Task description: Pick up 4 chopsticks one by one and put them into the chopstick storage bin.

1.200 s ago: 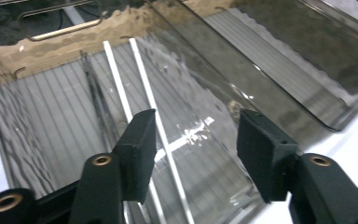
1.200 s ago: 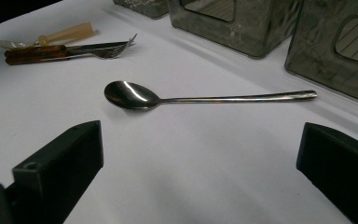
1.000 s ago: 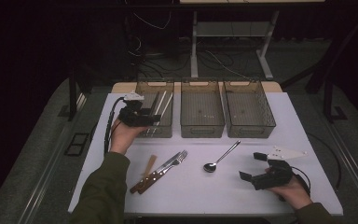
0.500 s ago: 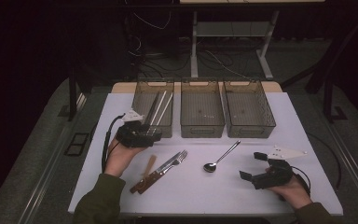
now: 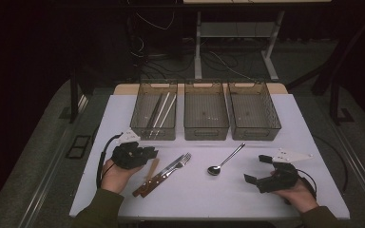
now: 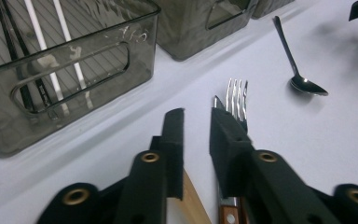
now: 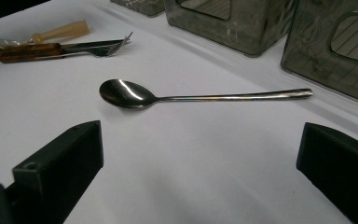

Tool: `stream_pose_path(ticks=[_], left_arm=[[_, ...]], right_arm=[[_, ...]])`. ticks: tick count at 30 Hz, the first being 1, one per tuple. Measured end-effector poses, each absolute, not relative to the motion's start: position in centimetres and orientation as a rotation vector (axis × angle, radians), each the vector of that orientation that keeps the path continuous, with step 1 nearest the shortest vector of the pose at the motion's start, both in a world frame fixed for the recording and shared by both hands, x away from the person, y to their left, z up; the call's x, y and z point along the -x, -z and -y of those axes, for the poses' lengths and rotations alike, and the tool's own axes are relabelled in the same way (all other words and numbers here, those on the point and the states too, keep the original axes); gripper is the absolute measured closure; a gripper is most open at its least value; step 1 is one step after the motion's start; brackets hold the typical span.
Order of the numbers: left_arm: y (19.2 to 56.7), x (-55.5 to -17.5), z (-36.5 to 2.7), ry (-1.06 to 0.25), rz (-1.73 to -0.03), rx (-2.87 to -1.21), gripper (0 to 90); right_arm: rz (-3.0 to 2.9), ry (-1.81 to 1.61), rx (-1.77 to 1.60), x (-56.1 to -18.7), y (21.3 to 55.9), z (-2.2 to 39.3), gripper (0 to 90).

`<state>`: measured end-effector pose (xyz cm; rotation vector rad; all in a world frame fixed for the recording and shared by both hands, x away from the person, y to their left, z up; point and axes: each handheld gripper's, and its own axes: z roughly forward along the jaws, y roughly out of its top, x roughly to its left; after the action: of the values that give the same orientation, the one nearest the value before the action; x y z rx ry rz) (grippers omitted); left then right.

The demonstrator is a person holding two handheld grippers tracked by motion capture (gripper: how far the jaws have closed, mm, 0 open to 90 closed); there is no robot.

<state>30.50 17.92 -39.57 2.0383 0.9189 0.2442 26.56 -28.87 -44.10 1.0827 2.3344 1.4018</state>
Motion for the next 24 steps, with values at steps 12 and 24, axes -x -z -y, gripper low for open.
stream_pose_path(ticks=[12,24], left_arm=[[39.8,-28.0,-18.4,-0.229,-0.884,-2.06,89.3],[41.5,-25.8,-18.4,-0.184,-0.901,-2.12,89.4]], right_arm=[[-2.335,-1.401,-1.078,-26.5,44.1,28.9,0.8],[-2.335,-1.4,-1.076,-26.4,44.0,28.9,0.8]])
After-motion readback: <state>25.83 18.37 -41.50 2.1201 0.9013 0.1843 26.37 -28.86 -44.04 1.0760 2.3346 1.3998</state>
